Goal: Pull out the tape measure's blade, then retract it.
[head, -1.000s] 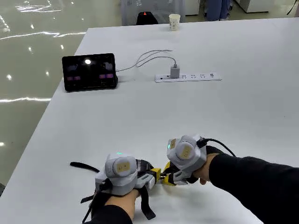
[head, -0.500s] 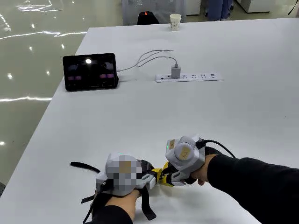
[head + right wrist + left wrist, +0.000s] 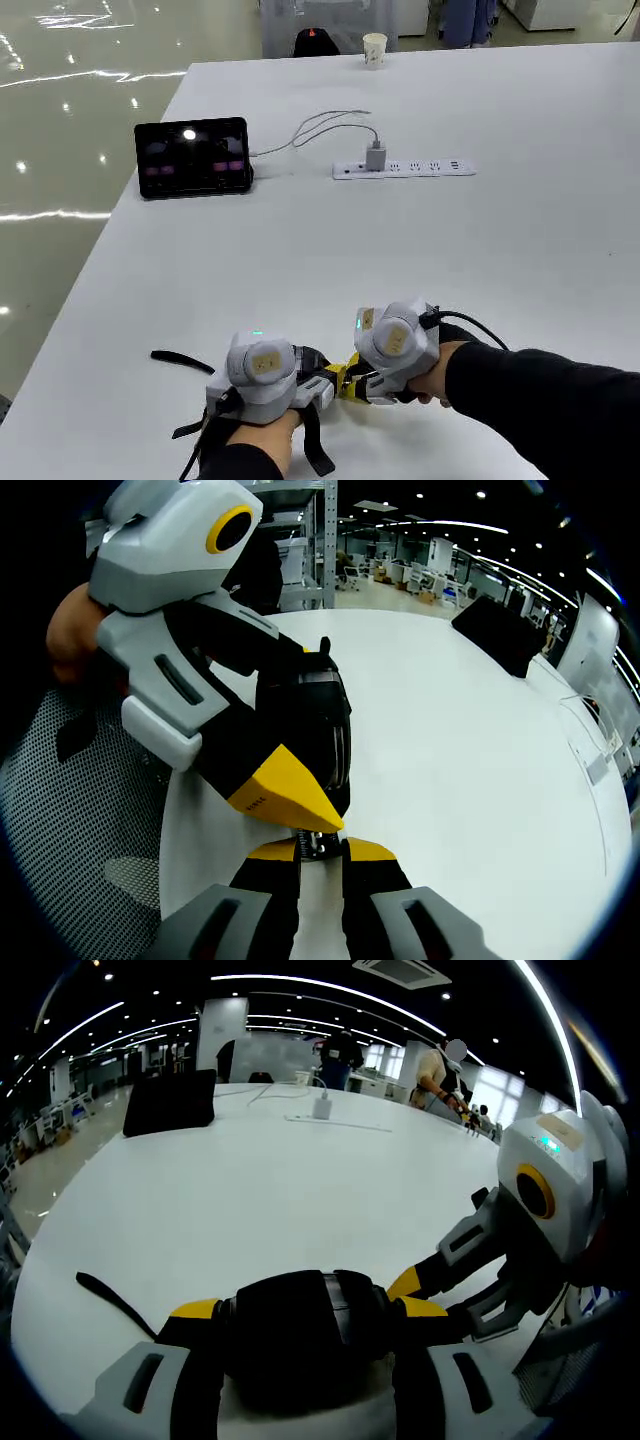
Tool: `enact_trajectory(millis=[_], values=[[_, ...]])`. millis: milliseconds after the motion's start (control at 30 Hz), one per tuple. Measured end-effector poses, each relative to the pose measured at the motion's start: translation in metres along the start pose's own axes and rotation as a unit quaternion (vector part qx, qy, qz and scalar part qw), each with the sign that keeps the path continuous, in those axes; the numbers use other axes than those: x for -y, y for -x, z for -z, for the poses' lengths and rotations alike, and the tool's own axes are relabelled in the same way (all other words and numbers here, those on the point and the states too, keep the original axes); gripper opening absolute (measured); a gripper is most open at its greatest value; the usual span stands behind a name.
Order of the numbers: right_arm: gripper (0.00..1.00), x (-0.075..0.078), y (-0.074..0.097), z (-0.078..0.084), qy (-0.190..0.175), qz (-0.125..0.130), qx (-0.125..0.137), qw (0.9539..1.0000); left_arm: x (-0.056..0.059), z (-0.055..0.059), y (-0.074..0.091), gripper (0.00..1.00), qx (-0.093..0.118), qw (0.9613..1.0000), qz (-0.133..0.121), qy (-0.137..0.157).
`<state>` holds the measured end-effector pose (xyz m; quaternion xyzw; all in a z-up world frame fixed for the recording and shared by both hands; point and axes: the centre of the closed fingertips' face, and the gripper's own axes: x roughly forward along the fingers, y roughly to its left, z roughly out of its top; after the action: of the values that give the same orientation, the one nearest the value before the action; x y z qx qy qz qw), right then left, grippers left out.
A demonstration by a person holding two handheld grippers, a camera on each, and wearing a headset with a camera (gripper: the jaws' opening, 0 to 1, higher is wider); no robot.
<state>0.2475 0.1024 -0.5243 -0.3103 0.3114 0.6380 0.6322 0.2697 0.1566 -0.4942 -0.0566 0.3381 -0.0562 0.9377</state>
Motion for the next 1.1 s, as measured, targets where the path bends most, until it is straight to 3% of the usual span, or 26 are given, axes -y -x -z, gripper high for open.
enact_trajectory(millis=[333,533,667,733,900,1033,1100], values=[[0.14,-0.001,0.006,-0.008,-0.005,0.01,0.015,0.9998,0.001,0.0,0.0,0.65,-0.014,0.9998,0.01,-0.006],[0.15,0.001,0.017,-0.005,-0.019,0.018,0.012,0.9996,0.002,-0.006,0.004,0.63,-0.009,0.9992,0.029,-0.027],[0.16,0.002,0.026,-0.004,-0.028,0.026,0.016,0.9991,0.001,-0.009,0.004,0.64,-0.005,0.9988,0.041,-0.025],[0.18,0.003,0.033,-0.003,-0.036,0.03,0.02,0.9987,0.004,-0.007,0.005,0.67,-0.013,0.9982,0.056,-0.017],[0.2,0.004,0.049,0.002,-0.055,0.045,0.03,0.997,0.002,-0.011,0.009,0.79,-0.006,0.9973,0.068,-0.028],[0.22,0.006,0.062,0.009,-0.068,0.058,0.039,0.9952,0.002,-0.011,0.012,0.97,-0.01,0.996,0.088,-0.01],[0.23,0.006,0.069,0.013,-0.074,0.065,0.043,0.9942,0.003,-0.013,0.016,0.99,-0.011,0.9945,0.103,-0.013]])
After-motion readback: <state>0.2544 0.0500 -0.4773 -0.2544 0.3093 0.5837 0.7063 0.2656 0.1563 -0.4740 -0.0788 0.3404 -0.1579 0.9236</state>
